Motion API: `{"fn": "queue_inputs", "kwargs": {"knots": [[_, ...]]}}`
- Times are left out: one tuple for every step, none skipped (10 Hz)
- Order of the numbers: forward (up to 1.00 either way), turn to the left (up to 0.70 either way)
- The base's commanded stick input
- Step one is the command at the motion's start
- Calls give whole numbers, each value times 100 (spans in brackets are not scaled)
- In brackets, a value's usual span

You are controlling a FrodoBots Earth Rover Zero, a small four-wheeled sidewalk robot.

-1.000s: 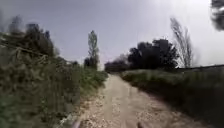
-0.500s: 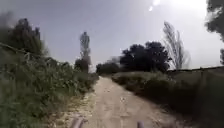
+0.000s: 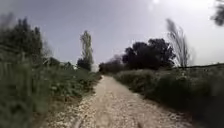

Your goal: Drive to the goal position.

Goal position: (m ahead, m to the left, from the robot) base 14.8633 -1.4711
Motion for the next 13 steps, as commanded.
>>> {"fn": "queue_inputs", "kwargs": {"knots": [[85,0],[85,0],[85,0],[85,0],[85,0],[85,0],[85,0],[85,0],[85,0],[85,0],[85,0],[85,0],[85,0]]}}
